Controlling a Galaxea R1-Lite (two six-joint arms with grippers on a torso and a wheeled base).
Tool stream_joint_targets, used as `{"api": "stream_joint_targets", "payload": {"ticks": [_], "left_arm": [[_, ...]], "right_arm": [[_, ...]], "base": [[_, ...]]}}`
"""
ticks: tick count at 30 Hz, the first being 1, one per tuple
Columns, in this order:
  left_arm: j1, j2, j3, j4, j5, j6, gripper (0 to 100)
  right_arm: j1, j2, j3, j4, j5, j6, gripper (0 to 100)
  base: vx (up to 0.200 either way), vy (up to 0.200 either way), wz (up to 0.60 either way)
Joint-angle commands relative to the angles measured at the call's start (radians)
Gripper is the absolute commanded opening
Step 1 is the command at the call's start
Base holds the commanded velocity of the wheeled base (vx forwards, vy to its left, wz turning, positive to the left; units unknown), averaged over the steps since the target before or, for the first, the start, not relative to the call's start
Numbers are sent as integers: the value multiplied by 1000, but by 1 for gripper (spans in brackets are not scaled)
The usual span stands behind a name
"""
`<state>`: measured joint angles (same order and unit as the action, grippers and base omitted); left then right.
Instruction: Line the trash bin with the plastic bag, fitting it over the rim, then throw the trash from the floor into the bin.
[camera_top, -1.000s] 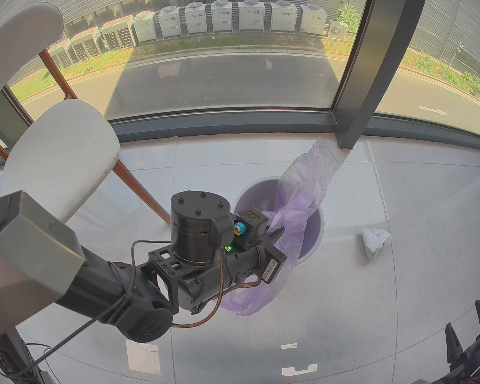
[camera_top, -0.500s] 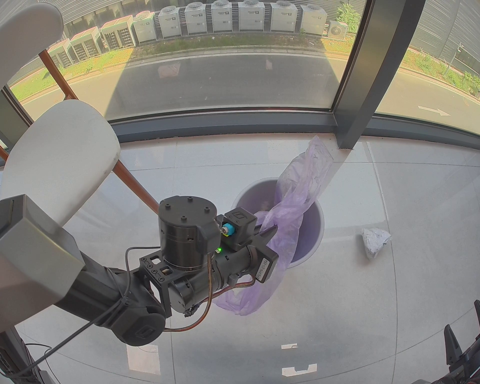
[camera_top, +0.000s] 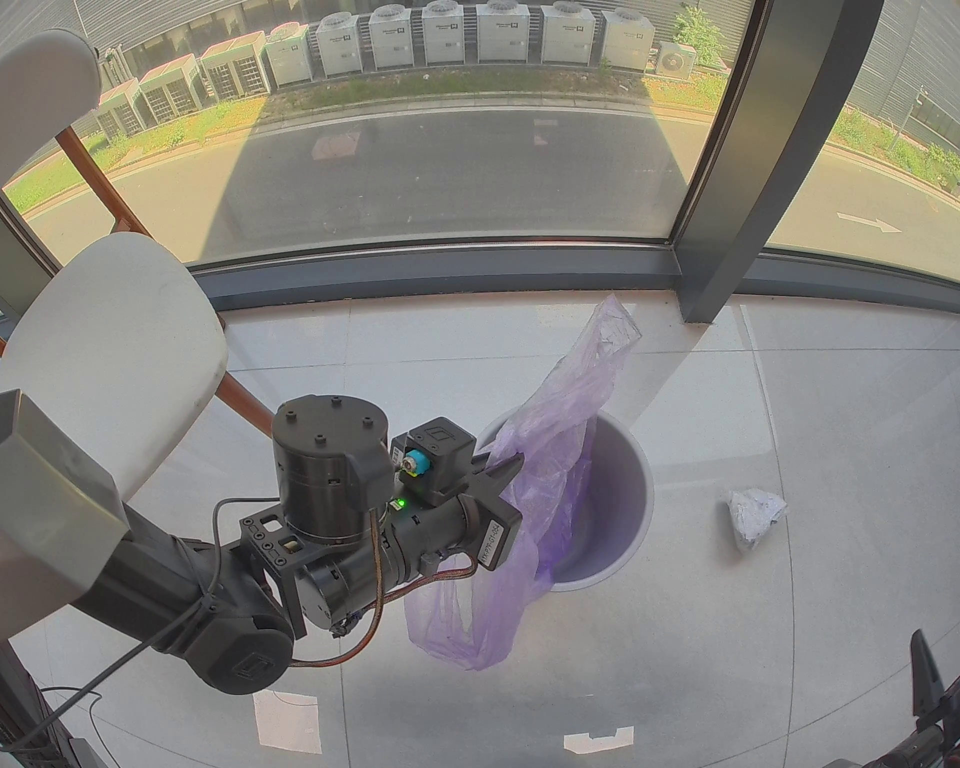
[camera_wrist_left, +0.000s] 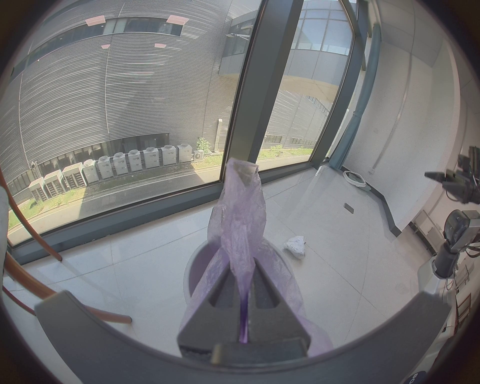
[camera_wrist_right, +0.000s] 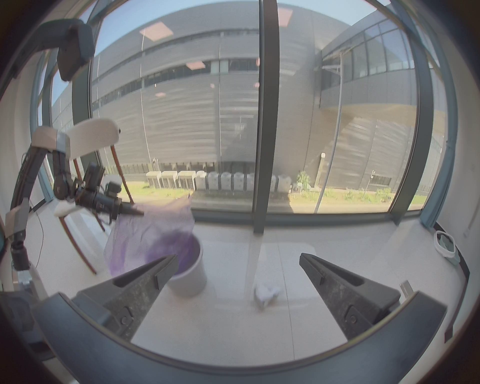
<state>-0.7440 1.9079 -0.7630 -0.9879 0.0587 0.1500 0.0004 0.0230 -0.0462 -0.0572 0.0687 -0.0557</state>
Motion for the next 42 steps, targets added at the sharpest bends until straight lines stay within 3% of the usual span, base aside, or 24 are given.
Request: {"api": "stream_joint_targets", "payload": {"ticks": [1, 3, 5, 6, 8, 10, 12, 14, 18, 25, 35, 42], "left_arm": [[3, -18, -9, -2, -79, 0, 0], [2, -13, -7, -2, -91, 0, 0], [-5, -4, -12, 0, -102, 8, 0], [-5, -1, -12, -2, -102, 8, 0], [-14, 5, 1, -5, -100, 14, 0], [-15, 7, 1, -3, -92, 19, 0], [-18, 8, 13, 2, -86, 29, 0], [-20, 7, 34, -2, -82, 46, 0], [-20, -3, 47, -5, -16, 103, 0], [-21, -21, 93, -14, 41, 207, 0], [-55, -12, 97, -12, 41, 201, 0], [-55, -9, 96, -12, 39, 201, 0]], "right_arm": [[99, 460, -190, -239, 17, 86, 100], [144, 486, -222, -240, 20, 123, 100], [305, 700, -324, -217, 37, 212, 100], [329, 730, -333, -222, 45, 224, 100], [441, 853, -419, -223, 71, 332, 100], [484, 910, -480, -216, 85, 421, 100], [549, 1060, -617, -207, 103, 574, 100], [593, 1146, -682, -205, 94, 633, 100], [622, 1333, -798, -202, 75, 720, 100], [678, 1531, -860, -205, -49, 737, 100], [708, 1674, -929, -202, -93, 768, 100], [701, 1710, -1037, -61, -95, 896, 100]], "base": [[0, 0, 0], [0, -200, 0], [0, -200, 0], [0, -200, 0], [0, -200, 0], [0, -200, 0], [0, 0, 0], [0, 0, 0], [0, 0, 0], [0, 0, 0], [0, 0, 0], [0, 0, 0]]}}
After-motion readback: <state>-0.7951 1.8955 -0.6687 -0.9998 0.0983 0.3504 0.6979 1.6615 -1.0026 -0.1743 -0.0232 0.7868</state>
